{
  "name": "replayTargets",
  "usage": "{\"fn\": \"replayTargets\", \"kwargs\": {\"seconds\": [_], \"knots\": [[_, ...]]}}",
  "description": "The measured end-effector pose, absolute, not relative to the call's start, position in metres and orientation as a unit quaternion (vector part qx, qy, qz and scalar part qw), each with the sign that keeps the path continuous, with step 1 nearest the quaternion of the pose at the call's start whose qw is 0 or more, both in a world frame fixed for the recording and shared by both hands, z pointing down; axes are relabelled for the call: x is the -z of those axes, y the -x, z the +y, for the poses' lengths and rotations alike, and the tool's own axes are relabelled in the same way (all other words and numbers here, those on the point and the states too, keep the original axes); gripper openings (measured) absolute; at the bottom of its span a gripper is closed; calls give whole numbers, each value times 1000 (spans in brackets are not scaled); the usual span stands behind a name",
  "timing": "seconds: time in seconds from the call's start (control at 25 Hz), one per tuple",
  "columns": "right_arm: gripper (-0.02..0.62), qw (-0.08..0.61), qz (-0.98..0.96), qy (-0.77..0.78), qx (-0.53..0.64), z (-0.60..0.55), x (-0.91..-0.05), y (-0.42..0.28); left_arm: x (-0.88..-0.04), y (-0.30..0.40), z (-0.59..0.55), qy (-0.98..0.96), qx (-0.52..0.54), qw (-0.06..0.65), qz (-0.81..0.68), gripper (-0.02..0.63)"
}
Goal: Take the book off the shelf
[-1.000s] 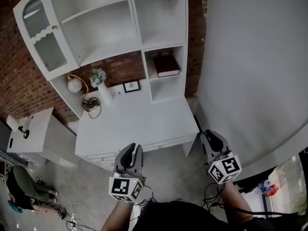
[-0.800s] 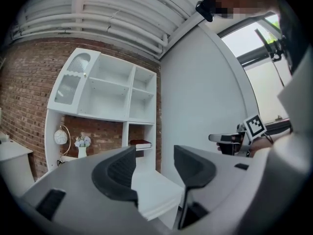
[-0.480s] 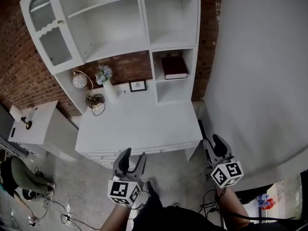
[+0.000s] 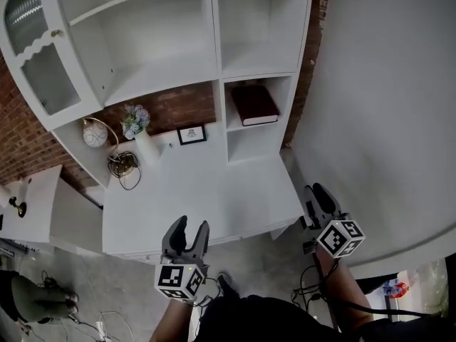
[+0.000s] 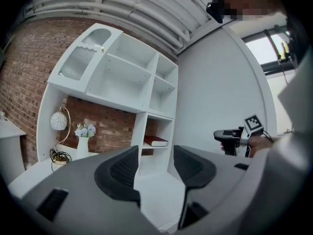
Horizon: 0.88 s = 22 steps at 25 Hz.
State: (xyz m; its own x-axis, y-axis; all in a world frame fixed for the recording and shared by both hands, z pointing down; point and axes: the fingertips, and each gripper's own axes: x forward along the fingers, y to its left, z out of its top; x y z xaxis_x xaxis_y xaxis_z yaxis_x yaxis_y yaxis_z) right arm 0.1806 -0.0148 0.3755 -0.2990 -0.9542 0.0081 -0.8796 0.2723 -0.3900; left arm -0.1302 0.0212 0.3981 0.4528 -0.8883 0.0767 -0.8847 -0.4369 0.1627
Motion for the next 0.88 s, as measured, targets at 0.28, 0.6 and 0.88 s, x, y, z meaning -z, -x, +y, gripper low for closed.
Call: {"fn": "replayTargets", "kwargs": {"seconds": [0.28, 0.6, 0.88], "knots": [[146, 115, 764, 608, 183, -80, -384, -156, -424, 171, -44, -858, 7, 119, -500, 221], [137, 191, 735, 593, 268, -152, -391, -167, -446, 181, -85, -856, 0, 149, -494, 221], [137, 262, 711, 550, 351, -227, -417, -191, -445, 175, -120, -841, -15, 138, -523, 221]]}}
